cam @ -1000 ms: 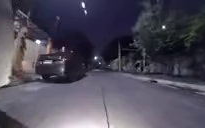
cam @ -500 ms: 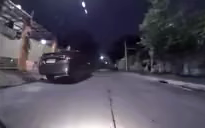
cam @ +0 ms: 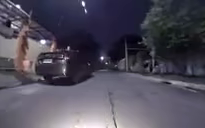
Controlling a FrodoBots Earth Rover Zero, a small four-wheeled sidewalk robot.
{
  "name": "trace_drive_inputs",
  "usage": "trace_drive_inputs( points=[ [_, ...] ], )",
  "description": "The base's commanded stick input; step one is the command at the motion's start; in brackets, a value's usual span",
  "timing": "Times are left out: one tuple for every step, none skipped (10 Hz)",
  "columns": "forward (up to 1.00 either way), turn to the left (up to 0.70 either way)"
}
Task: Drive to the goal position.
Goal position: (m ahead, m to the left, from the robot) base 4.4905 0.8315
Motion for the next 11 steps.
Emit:
trace_drive_inputs(
  points=[
    [0.50,0.00],
    [0.50,0.00],
    [0.50,0.00],
    [0.50,0.35],
    [0.50,0.50],
    [0.50,0.43],
    [0.50,0.10],
    [0.50,0.00],
    [0.50,0.00],
    [0.50,0.00],
    [0.50,0.00]
  ],
)
